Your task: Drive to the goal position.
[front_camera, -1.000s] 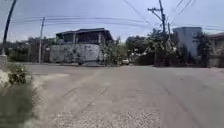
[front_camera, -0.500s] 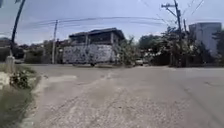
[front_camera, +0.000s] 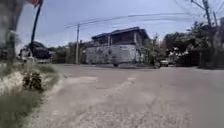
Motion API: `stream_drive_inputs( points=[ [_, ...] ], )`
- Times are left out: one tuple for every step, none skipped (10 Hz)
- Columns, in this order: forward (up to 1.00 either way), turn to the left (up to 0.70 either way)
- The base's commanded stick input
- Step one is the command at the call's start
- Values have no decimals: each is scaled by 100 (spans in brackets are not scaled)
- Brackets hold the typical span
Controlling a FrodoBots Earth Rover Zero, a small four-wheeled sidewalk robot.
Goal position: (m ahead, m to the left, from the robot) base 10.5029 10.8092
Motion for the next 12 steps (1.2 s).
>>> stream_drive_inputs(
  points=[
    [100,0],
    [100,0],
    [100,0],
    [100,0],
    [100,0],
    [100,0],
    [100,0],
    [100,0],
    [100,0],
    [100,0],
    [100,0],
    [100,40]
  ],
)
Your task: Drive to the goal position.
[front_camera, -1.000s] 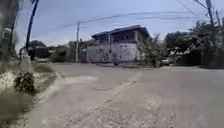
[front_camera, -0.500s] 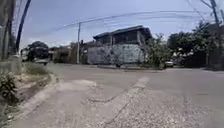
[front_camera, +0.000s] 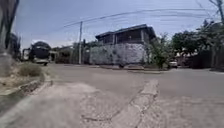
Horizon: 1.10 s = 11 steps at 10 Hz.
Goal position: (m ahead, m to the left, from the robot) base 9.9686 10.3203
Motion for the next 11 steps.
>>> stream_drive_inputs(
  points=[
    [100,40],
    [100,40],
    [100,40],
    [100,40],
    [100,5],
    [100,0],
    [100,0],
    [100,0],
    [100,0],
    [100,0],
    [100,0]
  ],
)
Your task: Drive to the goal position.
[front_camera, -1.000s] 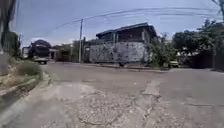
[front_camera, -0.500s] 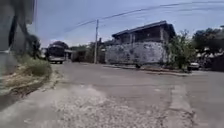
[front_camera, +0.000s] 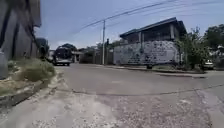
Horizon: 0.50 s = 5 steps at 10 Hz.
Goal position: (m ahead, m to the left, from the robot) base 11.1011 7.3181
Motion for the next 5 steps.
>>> stream_drive_inputs(
  points=[
    [100,0],
    [100,0],
    [100,0],
    [100,0],
    [100,0]
  ],
)
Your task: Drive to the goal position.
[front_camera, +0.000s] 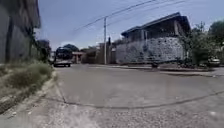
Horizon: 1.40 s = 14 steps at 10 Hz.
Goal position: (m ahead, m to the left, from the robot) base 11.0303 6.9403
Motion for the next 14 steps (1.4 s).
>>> stream_drive_inputs(
  points=[
    [100,0],
    [100,0],
    [100,0],
    [100,27],
    [100,40],
    [100,40],
    [100,40],
    [100,40],
    [100,0],
    [100,0],
    [100,0],
    [100,0],
    [100,0],
    [100,0]
  ],
)
